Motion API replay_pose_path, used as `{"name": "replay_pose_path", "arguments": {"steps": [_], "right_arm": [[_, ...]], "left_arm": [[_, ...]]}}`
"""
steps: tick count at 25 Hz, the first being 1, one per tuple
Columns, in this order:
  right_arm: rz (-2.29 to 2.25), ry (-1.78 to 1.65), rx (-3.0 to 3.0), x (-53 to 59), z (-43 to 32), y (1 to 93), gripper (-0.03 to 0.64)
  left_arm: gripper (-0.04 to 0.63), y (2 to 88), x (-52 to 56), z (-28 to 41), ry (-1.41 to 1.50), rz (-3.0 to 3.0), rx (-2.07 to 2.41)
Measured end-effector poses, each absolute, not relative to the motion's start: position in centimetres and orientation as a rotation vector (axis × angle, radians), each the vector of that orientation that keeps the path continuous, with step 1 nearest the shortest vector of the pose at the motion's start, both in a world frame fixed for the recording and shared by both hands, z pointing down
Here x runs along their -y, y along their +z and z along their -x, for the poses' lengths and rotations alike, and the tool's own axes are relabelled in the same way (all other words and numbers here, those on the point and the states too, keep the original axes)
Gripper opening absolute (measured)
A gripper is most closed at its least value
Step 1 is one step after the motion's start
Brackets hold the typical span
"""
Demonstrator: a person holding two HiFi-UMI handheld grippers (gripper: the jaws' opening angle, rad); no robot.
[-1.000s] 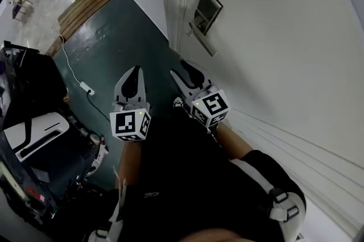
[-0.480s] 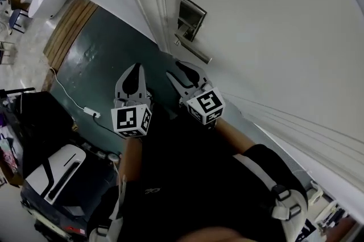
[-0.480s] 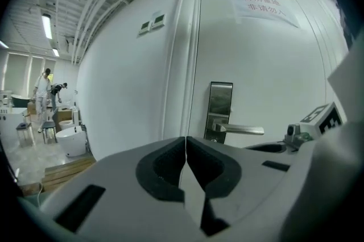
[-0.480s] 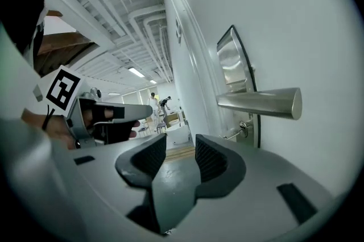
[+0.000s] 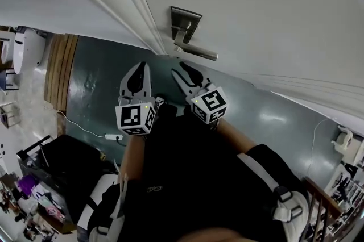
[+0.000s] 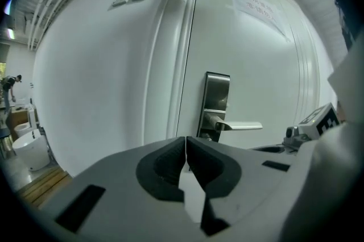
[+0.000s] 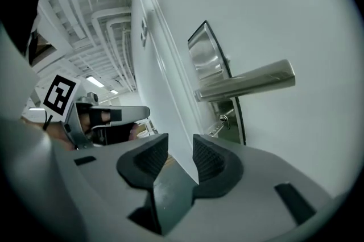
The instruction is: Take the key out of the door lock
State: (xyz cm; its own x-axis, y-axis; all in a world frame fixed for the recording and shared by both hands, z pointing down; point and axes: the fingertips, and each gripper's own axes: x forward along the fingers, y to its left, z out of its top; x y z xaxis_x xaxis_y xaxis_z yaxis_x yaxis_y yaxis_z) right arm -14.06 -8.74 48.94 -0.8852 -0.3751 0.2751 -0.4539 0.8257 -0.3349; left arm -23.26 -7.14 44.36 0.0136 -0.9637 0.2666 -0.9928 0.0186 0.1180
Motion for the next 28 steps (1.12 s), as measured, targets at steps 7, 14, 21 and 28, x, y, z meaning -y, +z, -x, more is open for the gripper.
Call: {"name": "replay_pose_path", "arguments": {"steps": [7,14,21,28], "right_arm": [[-0.88,0.684,2.779,9.2,14.2,49.1,0.144],[-1.093,0.642,2.732,9.5,14.4,49.1,0.144],[-1.279,1.059,2.74,9.9,14.4,49.9,0.141],[-1.37,1.215,2.734,11.1,14.1,50.7,0.141]], "left_arm": [[0.026,45.2,8.2,22.9,0.14,-2.175,1.843],[0.026,45.9,8.0,22.9,0.144,-2.285,1.702],[0.026,46.8,8.5,23.7,0.155,-2.332,1.623],[0.026,47.9,9.2,23.8,0.19,-2.34,1.603]]}}
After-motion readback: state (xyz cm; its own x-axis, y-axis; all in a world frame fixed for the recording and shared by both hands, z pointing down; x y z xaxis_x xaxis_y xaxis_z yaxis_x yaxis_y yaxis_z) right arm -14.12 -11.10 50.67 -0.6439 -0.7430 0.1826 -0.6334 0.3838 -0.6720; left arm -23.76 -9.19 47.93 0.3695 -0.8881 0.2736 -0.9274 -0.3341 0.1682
